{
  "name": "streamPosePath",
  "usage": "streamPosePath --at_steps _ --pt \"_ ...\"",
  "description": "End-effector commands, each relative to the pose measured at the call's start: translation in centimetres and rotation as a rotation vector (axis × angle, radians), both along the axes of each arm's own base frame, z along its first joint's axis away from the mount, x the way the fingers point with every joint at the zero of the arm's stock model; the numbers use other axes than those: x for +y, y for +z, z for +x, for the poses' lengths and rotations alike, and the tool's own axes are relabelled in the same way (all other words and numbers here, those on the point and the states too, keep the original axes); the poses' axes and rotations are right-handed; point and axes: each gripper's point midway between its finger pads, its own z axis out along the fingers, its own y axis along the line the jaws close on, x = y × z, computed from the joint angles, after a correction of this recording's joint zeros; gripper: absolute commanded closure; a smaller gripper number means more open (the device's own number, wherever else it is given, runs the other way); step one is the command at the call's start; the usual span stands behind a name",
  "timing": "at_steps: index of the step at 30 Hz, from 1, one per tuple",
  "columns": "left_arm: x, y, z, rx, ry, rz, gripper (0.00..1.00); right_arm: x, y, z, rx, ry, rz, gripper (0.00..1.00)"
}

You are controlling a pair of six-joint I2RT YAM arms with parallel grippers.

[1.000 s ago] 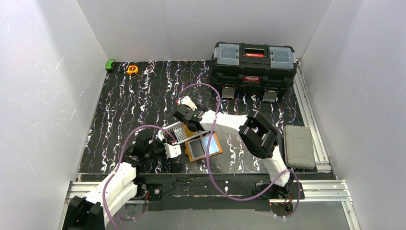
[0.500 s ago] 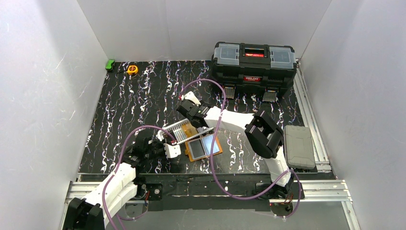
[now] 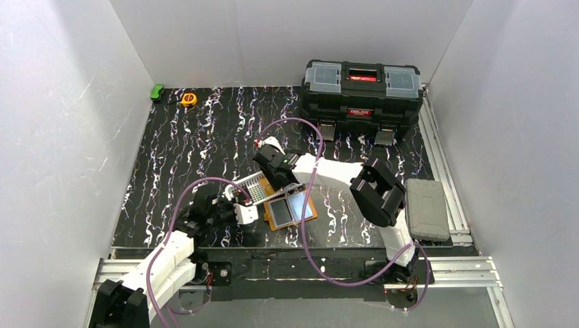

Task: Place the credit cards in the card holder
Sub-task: Pick up the credit card from the storage box.

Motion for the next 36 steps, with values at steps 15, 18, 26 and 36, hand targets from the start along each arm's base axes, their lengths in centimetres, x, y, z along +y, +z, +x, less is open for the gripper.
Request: streamPosePath --at_steps 15,18,26,36 --pt "-0.4 1.5 1.1 -0.037 -0.003 -0.015 1.0 1.5 -2.5 0.6 -0.025 -0.002 -0.094 0.38" --pt "-0.4 1.6 1.1 -0.034 -0.004 -0.018 1.0 1.5 -2.9 0.1 -0.016 -0.006 -0.092 0.41" --pt "-0.7 1.7 1.1 -0.026 -0.01 -0.026 1.0 1.9 -2.6 -0.4 -0.011 -0.001 -0.045 0.51" --pt "-0.7 1.5 0.8 -0.021 -0.018 -0.032 1.0 2.2 -0.6 0.3 -0.062 -0.002 0.0 0.87"
